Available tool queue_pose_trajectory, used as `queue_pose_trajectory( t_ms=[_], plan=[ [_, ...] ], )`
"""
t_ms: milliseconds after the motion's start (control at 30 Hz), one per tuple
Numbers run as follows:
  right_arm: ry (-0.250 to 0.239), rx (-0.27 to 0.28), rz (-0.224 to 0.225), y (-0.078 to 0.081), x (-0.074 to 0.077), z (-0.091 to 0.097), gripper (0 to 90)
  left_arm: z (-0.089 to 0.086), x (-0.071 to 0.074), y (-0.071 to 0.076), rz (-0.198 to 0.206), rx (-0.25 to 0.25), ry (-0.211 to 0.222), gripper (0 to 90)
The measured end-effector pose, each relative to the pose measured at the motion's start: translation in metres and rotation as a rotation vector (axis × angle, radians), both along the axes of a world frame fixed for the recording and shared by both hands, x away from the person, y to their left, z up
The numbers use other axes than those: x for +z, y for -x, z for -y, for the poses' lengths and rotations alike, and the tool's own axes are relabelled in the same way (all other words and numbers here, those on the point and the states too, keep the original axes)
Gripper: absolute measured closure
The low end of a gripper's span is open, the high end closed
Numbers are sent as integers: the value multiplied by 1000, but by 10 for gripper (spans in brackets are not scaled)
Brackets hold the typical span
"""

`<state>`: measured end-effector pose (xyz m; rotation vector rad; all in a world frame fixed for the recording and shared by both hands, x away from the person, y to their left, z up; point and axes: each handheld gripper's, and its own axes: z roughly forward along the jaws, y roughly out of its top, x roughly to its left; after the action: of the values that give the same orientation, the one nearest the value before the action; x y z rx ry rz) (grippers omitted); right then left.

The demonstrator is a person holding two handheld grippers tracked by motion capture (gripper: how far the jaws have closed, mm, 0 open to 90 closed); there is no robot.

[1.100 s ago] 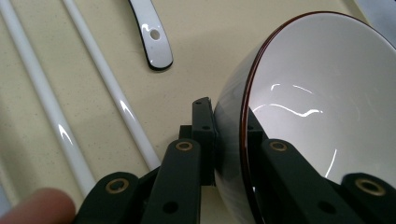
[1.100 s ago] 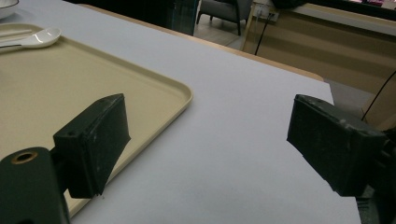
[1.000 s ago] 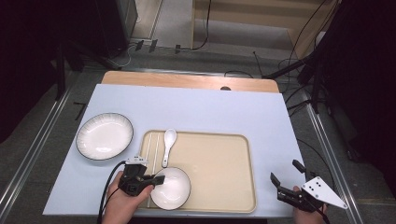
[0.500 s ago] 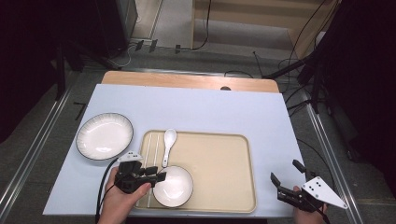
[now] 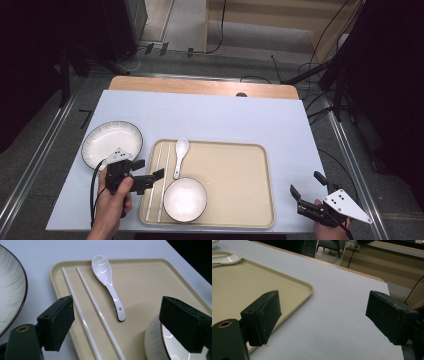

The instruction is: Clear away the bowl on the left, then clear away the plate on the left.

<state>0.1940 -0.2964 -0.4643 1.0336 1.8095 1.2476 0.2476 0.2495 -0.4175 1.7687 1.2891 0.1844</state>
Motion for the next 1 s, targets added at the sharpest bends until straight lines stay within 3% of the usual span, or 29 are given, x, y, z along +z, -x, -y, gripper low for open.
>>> queue_pose_trajectory(
  t_ms=[133,267,500,800,1000],
  plan=[
    [-1,-1,0,1,0,1,130,-13,0,-5,11,-1,-7,62],
    [-2,-6,-4,1,-1,2,130,-27,1,-11,13,41,-7,18],
    [2,-4,-1,1,-1,0,131,-49,4,-19,12,117,-40,9],
    [0,-5,1,0,0,1,130,-74,3,-26,16,166,-100,0],
    [-2,-11,-4,-1,0,3,130,-91,2,-27,22,207,-115,0]
  ],
)
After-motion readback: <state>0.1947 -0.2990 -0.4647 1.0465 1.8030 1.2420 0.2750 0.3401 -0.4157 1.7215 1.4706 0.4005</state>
